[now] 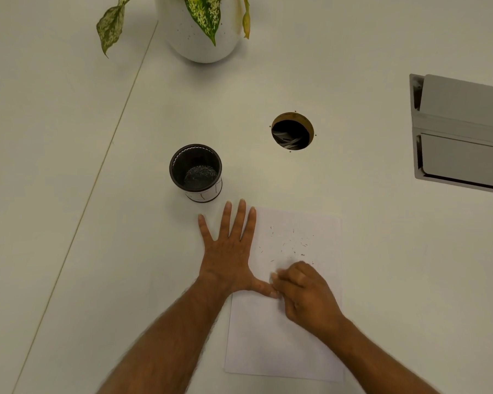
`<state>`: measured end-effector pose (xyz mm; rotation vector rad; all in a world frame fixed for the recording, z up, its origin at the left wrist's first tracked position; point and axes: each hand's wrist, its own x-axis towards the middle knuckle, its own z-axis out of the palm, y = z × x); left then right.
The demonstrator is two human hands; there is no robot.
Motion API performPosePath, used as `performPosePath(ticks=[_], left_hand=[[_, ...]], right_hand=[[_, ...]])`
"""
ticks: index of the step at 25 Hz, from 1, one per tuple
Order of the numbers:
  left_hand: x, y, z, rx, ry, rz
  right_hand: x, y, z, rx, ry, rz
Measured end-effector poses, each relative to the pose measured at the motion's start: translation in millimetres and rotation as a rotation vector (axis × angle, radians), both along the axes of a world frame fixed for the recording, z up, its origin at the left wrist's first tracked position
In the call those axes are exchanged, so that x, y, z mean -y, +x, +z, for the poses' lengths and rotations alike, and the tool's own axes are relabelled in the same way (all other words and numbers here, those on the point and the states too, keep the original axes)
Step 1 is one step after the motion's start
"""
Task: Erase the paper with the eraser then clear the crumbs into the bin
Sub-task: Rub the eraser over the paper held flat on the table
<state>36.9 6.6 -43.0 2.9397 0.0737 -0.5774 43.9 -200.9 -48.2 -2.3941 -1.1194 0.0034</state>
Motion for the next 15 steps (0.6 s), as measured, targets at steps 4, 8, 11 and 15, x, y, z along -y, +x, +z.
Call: performPosePath(ticks=[4, 8, 11, 15], left_hand=[[0, 1, -1, -0.003, -0.007, -0.002], [1, 1, 0, 0.000, 0.004, 0.000], [1, 1, 0, -0.005, 0.014, 0.004], [1, 0, -5, 0.029, 0.035, -0.003]], right_hand=[[7, 12, 0, -0.030, 0.033, -0.225], [1, -4, -4, 0.016, 0.051, -0.073], [-11, 10, 1, 0.005, 0.088, -0.151], [-51, 15, 6, 0.038, 0.075, -0.034]])
